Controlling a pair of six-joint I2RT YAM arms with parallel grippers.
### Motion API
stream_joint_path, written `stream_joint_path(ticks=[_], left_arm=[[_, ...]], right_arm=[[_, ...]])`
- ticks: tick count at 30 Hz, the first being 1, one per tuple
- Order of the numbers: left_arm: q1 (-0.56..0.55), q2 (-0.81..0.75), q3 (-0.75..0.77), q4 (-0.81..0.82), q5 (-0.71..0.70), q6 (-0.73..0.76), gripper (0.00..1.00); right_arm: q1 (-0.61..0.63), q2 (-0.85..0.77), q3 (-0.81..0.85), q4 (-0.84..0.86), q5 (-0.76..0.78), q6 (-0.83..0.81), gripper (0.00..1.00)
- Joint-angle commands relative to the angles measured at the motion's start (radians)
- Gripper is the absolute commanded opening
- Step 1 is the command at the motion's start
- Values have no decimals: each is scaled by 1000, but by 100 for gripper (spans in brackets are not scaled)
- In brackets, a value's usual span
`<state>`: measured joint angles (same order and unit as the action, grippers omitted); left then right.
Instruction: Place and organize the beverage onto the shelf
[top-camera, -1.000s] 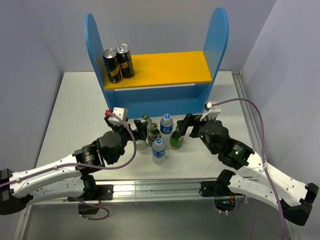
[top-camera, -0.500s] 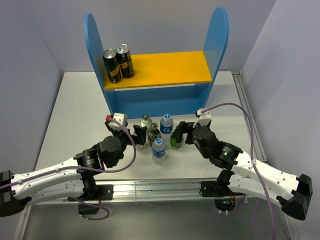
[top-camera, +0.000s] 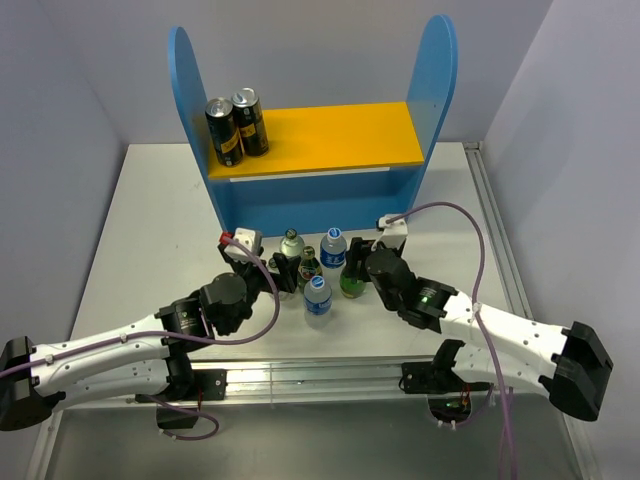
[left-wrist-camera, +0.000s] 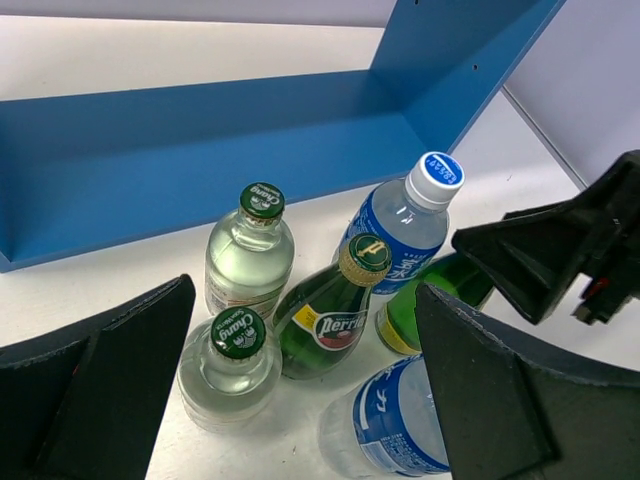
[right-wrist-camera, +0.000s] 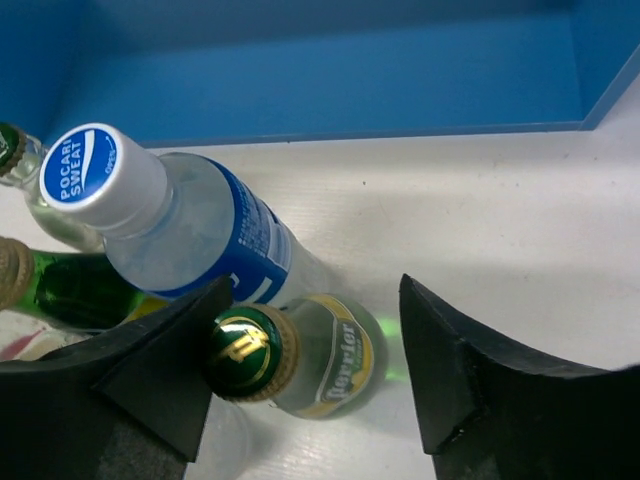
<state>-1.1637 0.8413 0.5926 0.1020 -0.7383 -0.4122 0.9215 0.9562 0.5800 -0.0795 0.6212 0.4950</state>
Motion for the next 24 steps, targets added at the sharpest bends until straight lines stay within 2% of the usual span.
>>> stream_joint_path(ticks=[1,4,7,9,10,11,14,20,24], left_arm=[[-4,-11,-8,45,2,1,99],[-4,-25,-22,50,-1,3,98],[-4,-42,-34,57,-3,6,98],[-4,-50,-36,54,-4,6,98],[-4,-53,-37,53,-4,6,98],[-4,-62,-37,50,-4,4,98],[-4,-74,-42,44,-7,3,98],[-4,-99,-50,41,-4,1,98],[-4,-113,-50,39,1,3,98]], right_arm=[[8,44,4,104,66,-7,73],[8,67,11,104,83,-9,59],[7,65,3,110,97,-9,37],[7,62,4,106,104,-12,27],[8,59,9,103,109,-16,11],[7,58,14,87,117,-18,0],[8,29,55,31,150,-33,0],[8,-65,259,-91,287,-116,0],[8,-82,435,-51,345,-293,0]])
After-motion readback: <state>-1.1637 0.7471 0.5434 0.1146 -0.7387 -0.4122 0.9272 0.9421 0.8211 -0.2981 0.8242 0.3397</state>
